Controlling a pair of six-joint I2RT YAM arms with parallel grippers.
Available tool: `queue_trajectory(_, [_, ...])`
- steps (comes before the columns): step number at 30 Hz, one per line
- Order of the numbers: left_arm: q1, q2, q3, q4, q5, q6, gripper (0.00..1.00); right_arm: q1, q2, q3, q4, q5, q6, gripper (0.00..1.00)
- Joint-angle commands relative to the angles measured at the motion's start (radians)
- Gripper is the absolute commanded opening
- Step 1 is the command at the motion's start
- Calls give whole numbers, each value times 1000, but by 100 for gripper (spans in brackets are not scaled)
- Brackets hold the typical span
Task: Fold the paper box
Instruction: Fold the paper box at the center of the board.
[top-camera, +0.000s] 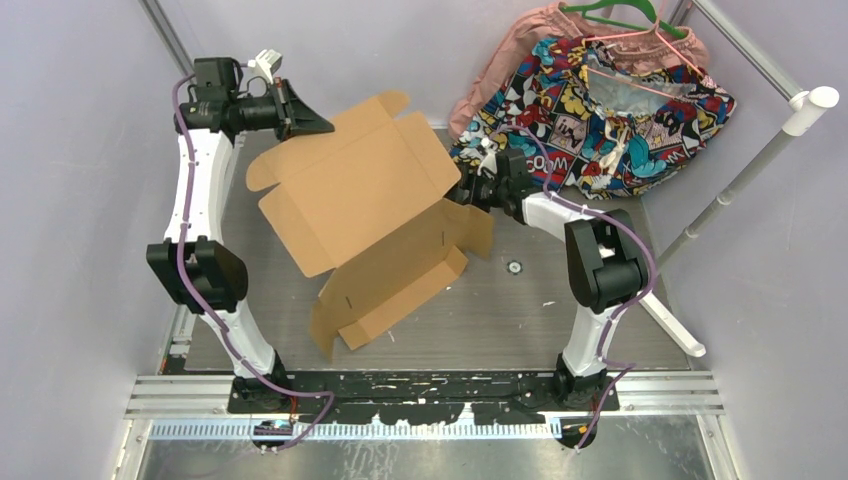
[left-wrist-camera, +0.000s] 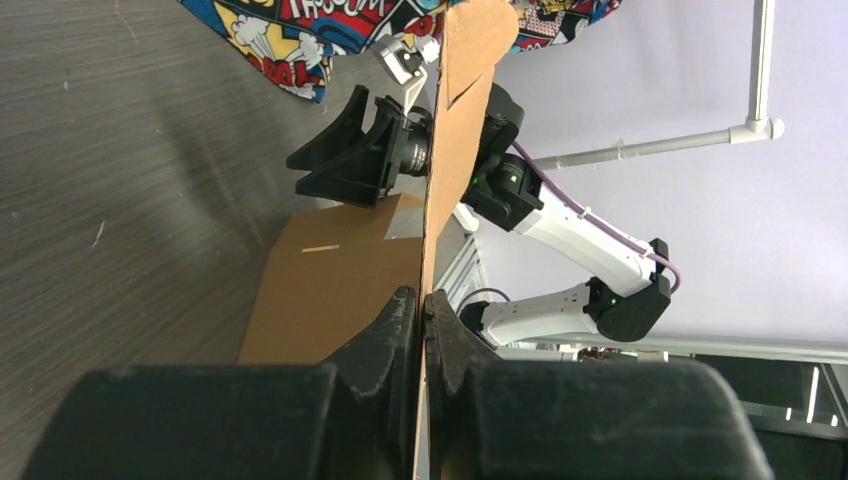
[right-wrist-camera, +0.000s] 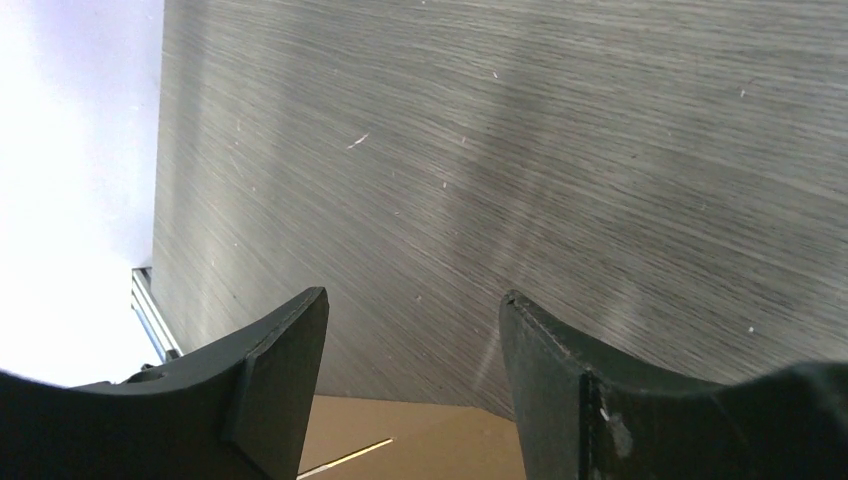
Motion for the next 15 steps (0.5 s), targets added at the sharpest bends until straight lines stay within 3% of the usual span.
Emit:
queue_trajectory(1, [5, 8, 64, -49, -9, 61, 8, -9, -9, -22, 70, 33, -8, 69])
queue_trajectory(9, [-29, -41, 94, 8, 23, 32, 9, -36, -80, -124, 85, 132, 13, 71])
queue_trajectory(15, [-116, -76, 210, -143, -126, 187, 9, -77, -186, -220, 120, 195, 41, 74])
